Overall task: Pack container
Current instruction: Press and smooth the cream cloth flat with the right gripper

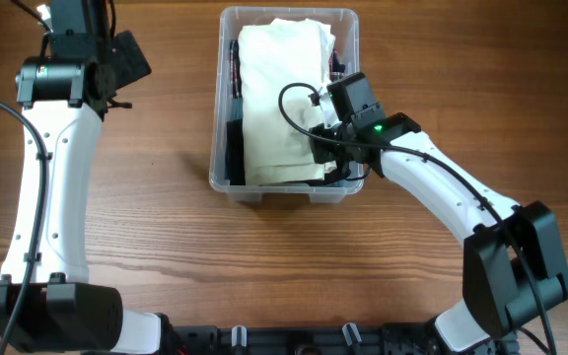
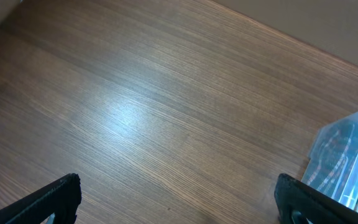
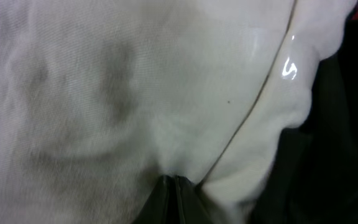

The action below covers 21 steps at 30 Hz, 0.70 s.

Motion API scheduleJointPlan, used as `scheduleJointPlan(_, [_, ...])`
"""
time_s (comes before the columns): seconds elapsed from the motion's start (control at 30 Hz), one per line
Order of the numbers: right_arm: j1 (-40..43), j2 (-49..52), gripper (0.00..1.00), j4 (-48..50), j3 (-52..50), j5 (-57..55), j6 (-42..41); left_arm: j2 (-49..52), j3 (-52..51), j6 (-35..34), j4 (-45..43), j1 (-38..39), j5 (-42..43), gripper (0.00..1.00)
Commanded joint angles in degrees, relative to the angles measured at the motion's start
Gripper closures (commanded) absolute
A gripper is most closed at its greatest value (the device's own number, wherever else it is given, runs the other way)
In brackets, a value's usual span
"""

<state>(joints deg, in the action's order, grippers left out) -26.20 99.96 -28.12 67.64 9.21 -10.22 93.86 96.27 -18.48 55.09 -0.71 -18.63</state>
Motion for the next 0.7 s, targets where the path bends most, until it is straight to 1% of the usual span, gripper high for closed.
scheduleJointPlan(0.0, [-0.35, -1.40, 0.96, -3.37, 3.04, 1.27, -0.39, -0.02, -0.04, 0.26, -0.13, -0.15, -0.72, 0.00])
scheduleJointPlan(0.13, [-0.37, -6.60, 0.96, -6.71, 12.74, 2.27, -0.42, -0.02, -0.04, 0.26, -0.13, -0.15, -0.72, 0.00])
scheduleJointPlan(0.27, [-0.37, -9.18, 0.96, -5.40, 19.17, 2.69, -0.46, -0.02, -0.04, 0.26, -0.13, -0.15, -0.72, 0.00])
scheduleJointPlan(0.37, [-0.37, -8.87, 0.96, -0.76, 19.74, 2.14, -0.76, 0.00, -0.04, 0.26, -0.13, -0.15, -0.72, 0.00])
scheduleJointPlan(0.43, [-0.37, -7.67, 0.96, 2.10, 19.74, -0.04, -2.67, -0.02, -0.04, 0.26, -0.13, -0.15, -0.72, 0.00])
scheduleJointPlan(0.53, [-0.37, -3.96, 0.96, 7.78, 19.63, -3.02, -3.28, -0.02, -0.04, 0.26, -0.13, -0.15, -0.72, 0.00])
scheduleJointPlan(0.6, [-0.35, 0.22, 0.95, 12.48, 19.63, -5.20, -3.23, -0.02, -0.04, 0.26, -0.13, -0.15, -0.72, 0.00])
scheduleJointPlan(0.63, [-0.33, 2.16, 0.91, 14.47, 19.63, -6.80, -3.26, -0.02, -0.04, 0.26, -0.13, -0.15, -0.72, 0.00])
scheduleJointPlan(0.67, [-0.28, 5.62, 0.74, 17.94, 19.63, -9.92, -3.23, -0.02, -0.04, 0.26, -0.13, -0.15, -0.72, 0.00])
